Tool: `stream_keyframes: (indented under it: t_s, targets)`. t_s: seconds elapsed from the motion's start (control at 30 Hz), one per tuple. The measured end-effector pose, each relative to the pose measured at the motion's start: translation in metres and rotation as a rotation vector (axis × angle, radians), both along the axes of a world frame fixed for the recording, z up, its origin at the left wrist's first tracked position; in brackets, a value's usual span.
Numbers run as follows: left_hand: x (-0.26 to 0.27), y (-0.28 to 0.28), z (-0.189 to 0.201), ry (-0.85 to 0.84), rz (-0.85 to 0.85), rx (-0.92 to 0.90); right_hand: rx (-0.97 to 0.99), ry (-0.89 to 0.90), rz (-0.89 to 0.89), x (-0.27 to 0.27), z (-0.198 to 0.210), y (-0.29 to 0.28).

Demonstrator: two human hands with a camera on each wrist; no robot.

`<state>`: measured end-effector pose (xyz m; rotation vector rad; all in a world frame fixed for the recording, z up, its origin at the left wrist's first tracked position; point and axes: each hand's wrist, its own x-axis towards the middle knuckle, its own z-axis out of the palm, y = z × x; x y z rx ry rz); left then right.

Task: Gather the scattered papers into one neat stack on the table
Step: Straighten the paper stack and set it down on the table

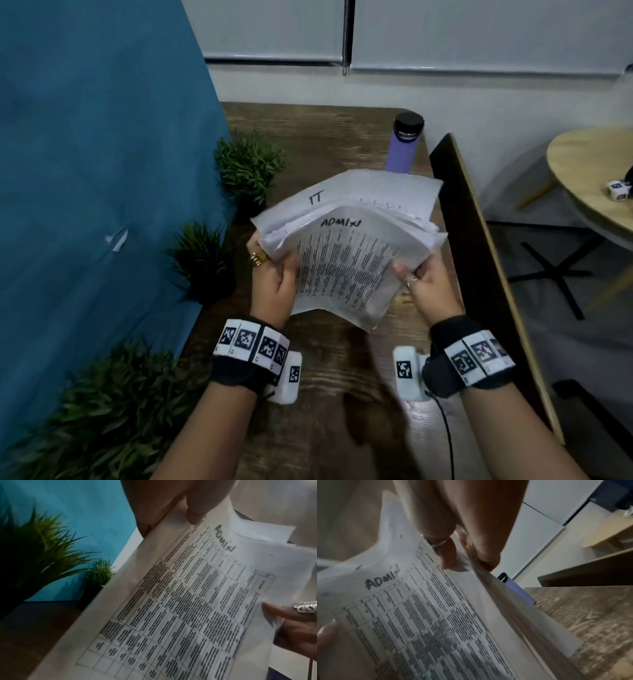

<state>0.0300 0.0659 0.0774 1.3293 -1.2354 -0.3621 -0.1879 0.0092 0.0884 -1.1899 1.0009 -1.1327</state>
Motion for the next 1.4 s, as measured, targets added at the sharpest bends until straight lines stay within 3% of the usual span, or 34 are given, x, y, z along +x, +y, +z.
stream_keyframes:
  t_s: [0.1,0.5,0.53,0.6,0.67,0.73,0.8,0.87,1.0,1.13,1.23,1.4]
  targets:
    - [0.0,-0.003,-0.006,-0.075,0.083,0.015,-0.004,0.041,-0.027,0.001,-0.006,-0.004]
    - [-0.021,-0.008,0.011,0.177,0.125,-0.287,-0.042,0.016,0.016,0.005,-0.008,-0.009]
    - [-0.021,-0.007,0.01,0.091,0.218,-0.327,-0.044,0.013,0.003,0.006,-0.01,-0.01]
    - [-0.022,-0.003,0.013,-0.312,0.497,-0.443,-0.039,-0.001,-0.005,0.005,-0.009,-0.011]
    - [-0.031,0.001,0.03,-0.688,0.584,-0.53,-0.047,0.007,-0.008,0.006,-0.008,-0.014]
    - [-0.045,0.004,0.048,-0.969,0.452,-0.468,-0.073,-0.009,-0.015,0.007,-0.007,-0.016]
    - [-0.057,0.0,0.063,-1.152,0.264,-0.286,-0.084,-0.033,-0.02,0.008,-0.006,-0.018]
    - [-0.062,-0.006,0.073,-1.188,0.158,-0.1,-0.068,-0.058,0.001,0.01,-0.005,-0.018]
    - [-0.067,-0.019,0.093,-1.211,0.138,0.112,-0.01,-0.119,0.018,0.012,-0.005,-0.016]
    - [-0.083,-0.037,0.114,-1.253,-0.143,0.283,-0.011,-0.108,0.005,0.016,-0.005,-0.016]
    - [-0.085,-0.041,0.115,-1.277,-0.164,0.318,-0.034,-0.061,0.033,0.012,-0.002,-0.016]
    - [-0.068,-0.04,0.1,-1.154,-0.071,0.058,-0.035,0.011,0.093,-0.007,-0.007,-0.019]
